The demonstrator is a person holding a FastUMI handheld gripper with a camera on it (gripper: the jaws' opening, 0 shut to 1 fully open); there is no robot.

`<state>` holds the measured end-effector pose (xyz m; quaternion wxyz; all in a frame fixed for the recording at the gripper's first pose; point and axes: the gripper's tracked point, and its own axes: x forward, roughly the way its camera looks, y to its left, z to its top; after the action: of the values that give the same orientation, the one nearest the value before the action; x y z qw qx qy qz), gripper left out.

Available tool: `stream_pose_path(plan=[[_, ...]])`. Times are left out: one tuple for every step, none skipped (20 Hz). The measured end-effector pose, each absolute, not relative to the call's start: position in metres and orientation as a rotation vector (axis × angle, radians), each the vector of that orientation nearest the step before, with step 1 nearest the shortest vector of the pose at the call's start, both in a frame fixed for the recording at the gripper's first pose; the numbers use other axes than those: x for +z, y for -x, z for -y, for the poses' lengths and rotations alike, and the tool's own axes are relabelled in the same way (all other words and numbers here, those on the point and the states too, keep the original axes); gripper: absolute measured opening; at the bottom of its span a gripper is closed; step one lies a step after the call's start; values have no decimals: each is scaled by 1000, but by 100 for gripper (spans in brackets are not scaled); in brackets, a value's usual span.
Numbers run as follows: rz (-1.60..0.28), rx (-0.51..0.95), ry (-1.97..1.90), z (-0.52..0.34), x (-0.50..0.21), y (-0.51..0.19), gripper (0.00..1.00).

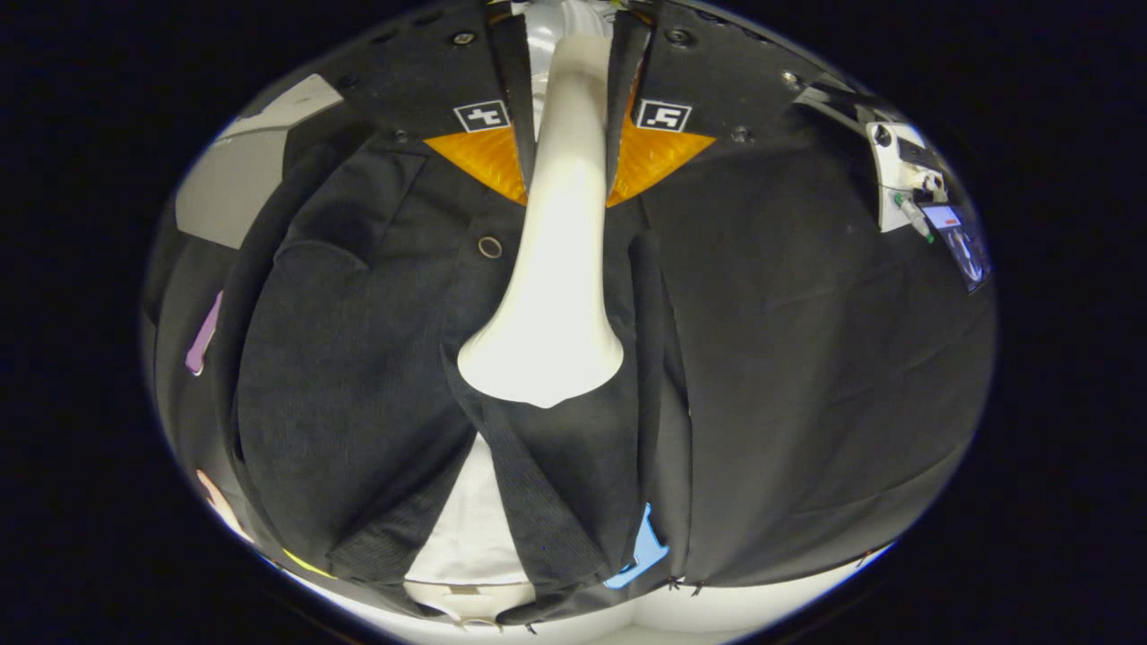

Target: Iron the clothes twice with a garment steamer, once on the left side and once on the right side.

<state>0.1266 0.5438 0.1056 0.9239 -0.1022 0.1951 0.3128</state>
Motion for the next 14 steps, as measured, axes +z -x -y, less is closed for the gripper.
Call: stream_pose_path(plan=[[-410, 635, 208, -543, 105, -127, 38], [-421, 630, 206, -543, 103, -125, 38], [-432, 628, 203, -543, 104, -124, 38], [-440, 628, 204, -543, 104, -124, 38], [-442, 631, 206, -544, 105, -124, 38], [-444, 636, 210, -544, 105, -124, 38], [-447, 642, 211, -544, 106, -124, 38], [-450, 648, 212, -544, 104, -123, 38], [-454, 653, 214, -544, 103, -124, 38], [-461, 652, 220, -543, 103, -124, 38], [-472, 648, 224, -542, 103, -123, 38], [-483, 647, 229, -543, 102, -122, 38], [-493, 645, 232, -542, 103, -122, 38], [-501, 644, 237, -542, 102, -121, 38]])
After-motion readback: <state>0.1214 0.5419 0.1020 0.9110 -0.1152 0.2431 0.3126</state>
